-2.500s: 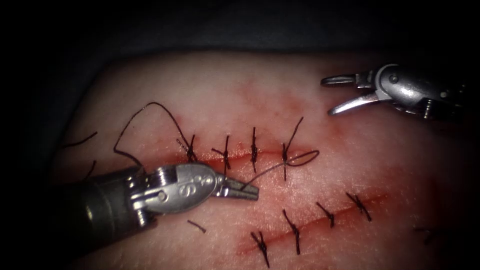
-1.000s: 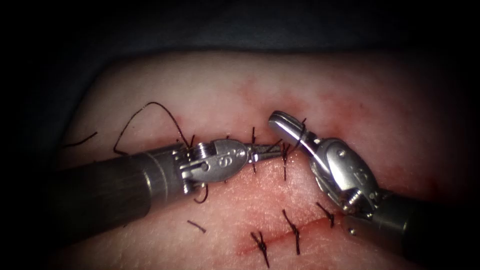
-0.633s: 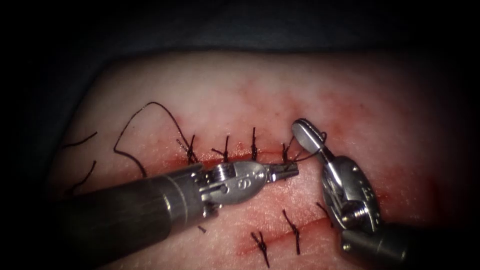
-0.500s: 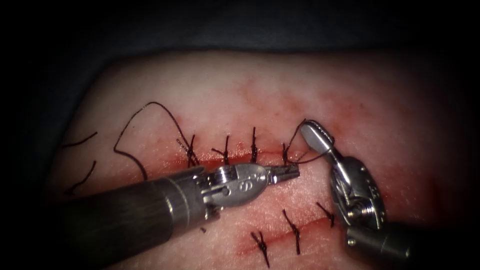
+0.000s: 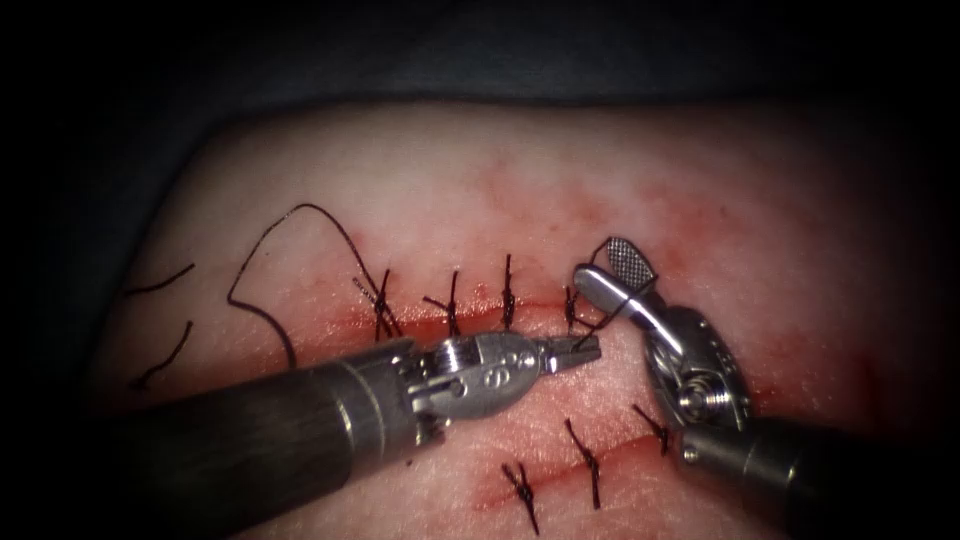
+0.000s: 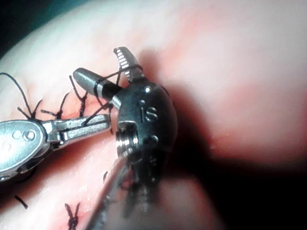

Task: Wound Closure
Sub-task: Pick up tail end of suture with right hand, then pull down with right hand and up with left tool to tighten

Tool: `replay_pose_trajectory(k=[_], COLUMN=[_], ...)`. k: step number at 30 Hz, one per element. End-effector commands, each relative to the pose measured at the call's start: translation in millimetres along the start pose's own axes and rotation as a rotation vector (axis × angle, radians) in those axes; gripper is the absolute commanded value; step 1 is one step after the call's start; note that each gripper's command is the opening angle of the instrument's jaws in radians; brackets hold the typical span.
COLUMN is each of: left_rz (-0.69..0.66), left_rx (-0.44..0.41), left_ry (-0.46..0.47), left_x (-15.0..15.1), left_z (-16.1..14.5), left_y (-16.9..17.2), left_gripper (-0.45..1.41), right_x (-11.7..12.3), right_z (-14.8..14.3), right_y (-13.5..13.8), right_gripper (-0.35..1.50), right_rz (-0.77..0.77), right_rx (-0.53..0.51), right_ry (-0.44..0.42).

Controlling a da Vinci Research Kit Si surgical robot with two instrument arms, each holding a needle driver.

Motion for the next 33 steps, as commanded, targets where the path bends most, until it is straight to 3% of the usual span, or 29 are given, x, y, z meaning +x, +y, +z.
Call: replay_pose_trajectory(k=[1,10,12,13,14,15,23,28,33], left_rz=[0.003,0.005,0.005,0.006,0.006,0.006,0.001,-0.053,-0.1], left_rx=[0.001,-0.005,-0.006,-0.006,-0.006,-0.009,-0.023,-0.005,0.031], left_ry=[0.002,-0.007,-0.006,-0.006,-0.006,-0.008,-0.003,0.009,-0.04], left_x=[0.4,0.5,0.4,0.4,0.4,0.3,0.2,0.7,-1.0], left_z=[0.8,0.9,0.8,0.8,0.8,0.7,-0.1,-1.8,-0.9], left_y=[-0.4,-0.3,-0.3,-0.3,-0.3,-0.3,-1.4,-6.9,-13.0], left_gripper=[-0.45,-0.45,-0.45,-0.45,-0.45,-0.45,-0.45,-0.45,-0.45], right_x=[-0.2,-0.3,-0.2,-0.2,-0.2,-0.2,0.1,-0.7,-1.2], right_z=[1.4,2.5,2.6,2.6,2.5,2.3,1.3,-0.6,-2.5], right_y=[-0.4,-0.4,-0.3,-0.4,-0.4,-0.6,-2.1,-3.2,-4.5], right_gripper=[1.2,1.16,1.06,0.93,0.64,-0.35,-0.35,-0.35,-0.35], right_rz=[0.007,0.005,0.003,0.0,-0.002,-0.007,-0.072,-0.127,-0.204], right_rx=[-0.001,-0.011,-0.013,-0.015,-0.015,-0.011,-0.009,0.036,0.075], right_ry=[0.002,-0.007,-0.009,-0.014,-0.017,-0.026,-0.024,-0.006,0.016])
